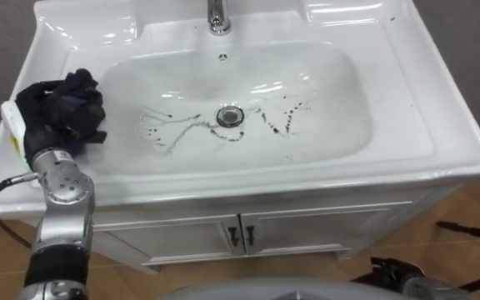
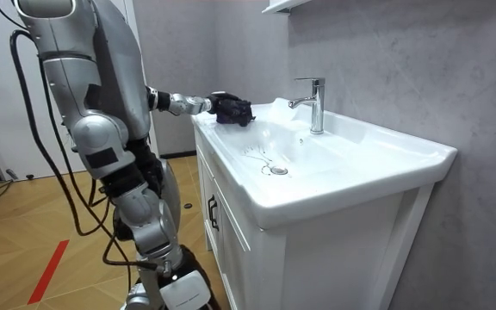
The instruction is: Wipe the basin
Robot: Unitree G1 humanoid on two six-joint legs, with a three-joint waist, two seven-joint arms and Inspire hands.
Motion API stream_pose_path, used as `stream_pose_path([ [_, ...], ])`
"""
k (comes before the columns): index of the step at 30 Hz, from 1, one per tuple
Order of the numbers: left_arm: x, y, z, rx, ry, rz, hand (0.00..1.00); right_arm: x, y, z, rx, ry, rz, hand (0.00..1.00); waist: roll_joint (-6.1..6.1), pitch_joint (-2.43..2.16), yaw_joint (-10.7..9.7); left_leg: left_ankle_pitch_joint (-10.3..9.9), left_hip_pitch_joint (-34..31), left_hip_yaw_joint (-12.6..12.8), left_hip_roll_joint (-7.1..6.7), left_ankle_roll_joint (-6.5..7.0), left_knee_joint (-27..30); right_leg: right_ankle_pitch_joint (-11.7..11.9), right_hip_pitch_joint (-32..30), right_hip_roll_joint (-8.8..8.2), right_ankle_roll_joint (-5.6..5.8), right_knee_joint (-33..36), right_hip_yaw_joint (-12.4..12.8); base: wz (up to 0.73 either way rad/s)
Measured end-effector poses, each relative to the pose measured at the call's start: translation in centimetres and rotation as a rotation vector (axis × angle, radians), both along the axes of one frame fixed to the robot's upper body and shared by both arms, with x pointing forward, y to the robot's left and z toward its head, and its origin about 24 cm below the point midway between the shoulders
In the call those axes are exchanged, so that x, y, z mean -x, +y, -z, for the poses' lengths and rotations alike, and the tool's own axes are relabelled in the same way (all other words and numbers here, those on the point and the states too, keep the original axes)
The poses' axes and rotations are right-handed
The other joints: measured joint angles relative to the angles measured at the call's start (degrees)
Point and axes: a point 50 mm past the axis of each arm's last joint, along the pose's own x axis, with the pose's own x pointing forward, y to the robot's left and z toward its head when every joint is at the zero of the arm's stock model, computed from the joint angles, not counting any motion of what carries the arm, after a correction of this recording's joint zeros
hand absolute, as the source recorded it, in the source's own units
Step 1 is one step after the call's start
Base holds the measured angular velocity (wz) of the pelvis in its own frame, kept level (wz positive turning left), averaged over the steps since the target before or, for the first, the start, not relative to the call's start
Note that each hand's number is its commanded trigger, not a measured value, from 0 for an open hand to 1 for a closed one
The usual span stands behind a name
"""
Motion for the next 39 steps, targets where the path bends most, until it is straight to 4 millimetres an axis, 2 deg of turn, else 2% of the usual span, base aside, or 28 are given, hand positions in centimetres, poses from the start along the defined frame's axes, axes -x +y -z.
stream_pose_path([
  [4,-0.5,-1.7,-0.4,0.009,-0.03,0.057,1.0,-0.1,0.4,0.1,-0.008,-0.02,-0.01,0.0,0.27,-0.13,-0.1,0.0,-1.1,-0.1,0.08,0.0,0.6,0.1,-0.8,0.08,-0.1,0.0,0.2,0.0],
  [5,-0.7,-2.1,-0.6,0.009,-0.039,0.077,1.0,0.0,0.5,0.1,-0.011,-0.021,-0.01,0.0,0.3,0.02,-0.1,0.0,-1.2,-0.1,0.13,0.0,0.6,0.2,-0.9,0.15,-0.14,0.0,0.3,0.0],
  [8,-1.0,-2.9,-1.1,0.008,-0.057,0.111,1.0,0.7,0.7,0.3,-0.017,-0.009,0.007,0.0,0.44,0.08,-0.5,0.0,-1.1,0.0,0.11,0.0,0.8,0.2,-0.9,0.15,-0.15,0.0,0.7,-0.06],
  [13,-1.4,-3.2,-2.6,-0.004,-0.119,0.128,1.0,0.8,0.7,0.3,-0.014,-0.017,0.026,0.0,0.75,0.07,-2.1,0.0,-2.0,0.0,0.23,0.0,1.0,0.3,-1.7,0.31,-0.31,0.1,0.9,-0.02],
  [20,-1.4,-3.2,-2.5,-0.037,-0.106,0.141,1.0,1.0,0.9,0.4,-0.015,-0.024,0.051,0.0,0.69,0.16,-4.3,0.0,-1.8,-0.3,0.27,0.0,0.8,0.4,-1.6,0.31,-0.35,0.2,1.1,0.0],
  [27,-1.3,-3.3,-1.7,-0.022,-0.034,0.157,1.0,1.2,0.9,0.4,-0.015,-0.028,0.101,0.0,1.24,0.72,-5.0,0.0,-2.0,-0.3,0.37,-0.01,0.8,0.6,-1.9,0.35,-0.27,0.2,1.0,0.0],
  [34,-0.8,-2.8,0.4,-0.113,0.12,0.157,1.0,1.5,0.5,0.4,-0.016,-0.02,0.163,0.0,2.42,0.5,-5.3,-0.2,-2.3,-0.3,0.33,-0.03,0.8,0.7,-2.1,0.38,-0.14,0.1,1.1,0.0],
  [36,-0.7,-2.8,0.7,-0.12,0.137,0.155,1.0,1.8,0.4,0.4,-0.016,-0.02,0.188,0.0,2.77,0.31,-5.3,-0.2,-2.7,-0.3,0.33,-0.03,0.9,0.7,-2.6,0.37,-0.14,0.2,1.1,0.0],
  [39,-0.5,-2.5,1.1,-0.143,0.166,0.156,1.0,1.9,0.2,0.4,-0.014,-0.018,0.19,0.0,2.98,0.3,-5.5,-0.2,-2.8,-0.2,0.35,-0.03,1.0,0.8,-2.6,0.36,-0.17,0.2,1.1,0.0],
])
